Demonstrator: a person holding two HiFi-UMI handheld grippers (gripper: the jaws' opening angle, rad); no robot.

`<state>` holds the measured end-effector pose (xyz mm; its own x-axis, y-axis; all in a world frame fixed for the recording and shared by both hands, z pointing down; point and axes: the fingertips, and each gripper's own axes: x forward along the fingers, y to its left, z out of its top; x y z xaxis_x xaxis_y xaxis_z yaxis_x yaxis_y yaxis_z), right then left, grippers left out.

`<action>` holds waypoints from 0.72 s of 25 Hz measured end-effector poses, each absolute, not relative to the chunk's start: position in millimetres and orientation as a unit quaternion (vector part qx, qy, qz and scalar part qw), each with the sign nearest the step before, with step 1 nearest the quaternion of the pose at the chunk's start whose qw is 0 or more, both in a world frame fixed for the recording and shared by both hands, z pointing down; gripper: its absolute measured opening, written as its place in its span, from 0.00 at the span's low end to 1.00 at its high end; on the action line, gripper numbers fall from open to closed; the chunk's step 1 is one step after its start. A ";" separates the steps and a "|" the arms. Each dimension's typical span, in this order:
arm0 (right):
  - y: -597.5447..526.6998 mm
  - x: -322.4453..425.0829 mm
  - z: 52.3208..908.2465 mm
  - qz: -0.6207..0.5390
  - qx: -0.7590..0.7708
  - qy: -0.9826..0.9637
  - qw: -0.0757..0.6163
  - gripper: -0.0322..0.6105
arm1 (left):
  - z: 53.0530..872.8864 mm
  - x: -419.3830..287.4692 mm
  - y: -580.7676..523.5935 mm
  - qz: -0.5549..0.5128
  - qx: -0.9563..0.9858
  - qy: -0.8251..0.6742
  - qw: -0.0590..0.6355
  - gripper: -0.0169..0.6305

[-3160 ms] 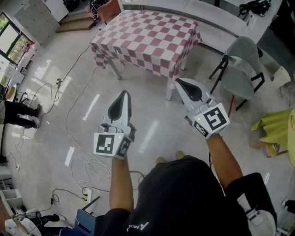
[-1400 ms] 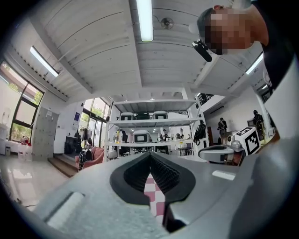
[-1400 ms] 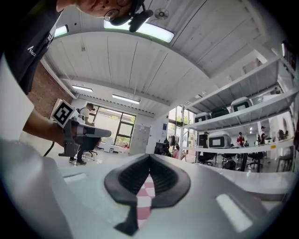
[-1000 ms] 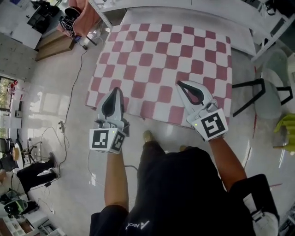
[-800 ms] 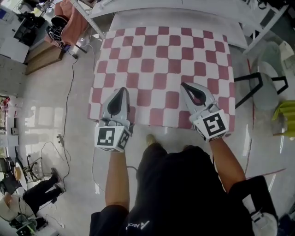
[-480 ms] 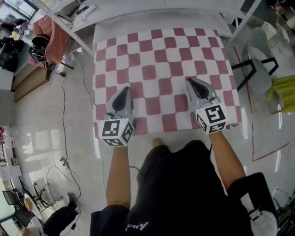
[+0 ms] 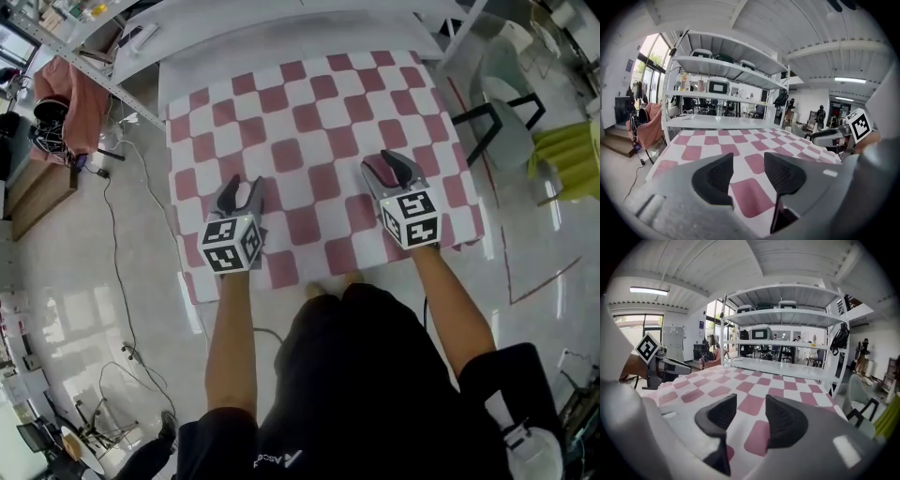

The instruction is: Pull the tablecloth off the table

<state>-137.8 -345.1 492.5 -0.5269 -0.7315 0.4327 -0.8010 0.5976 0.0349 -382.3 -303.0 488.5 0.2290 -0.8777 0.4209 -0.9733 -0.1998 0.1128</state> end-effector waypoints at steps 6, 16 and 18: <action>-368.9 -120.9 549.6 0.146 0.444 -0.842 0.269 0.47 | 533.7 -396.0 -315.7 0.207 0.725 -0.616 0.229 0.40; -399.3 -112.2 595.4 0.193 0.449 -0.807 0.331 0.54 | 582.6 -416.1 -322.1 0.274 0.678 -0.618 0.288 0.41; -398.9 -112.5 598.8 0.202 0.452 -0.802 0.334 0.54 | 588.6 -417.2 -321.7 0.282 0.673 -0.616 0.297 0.41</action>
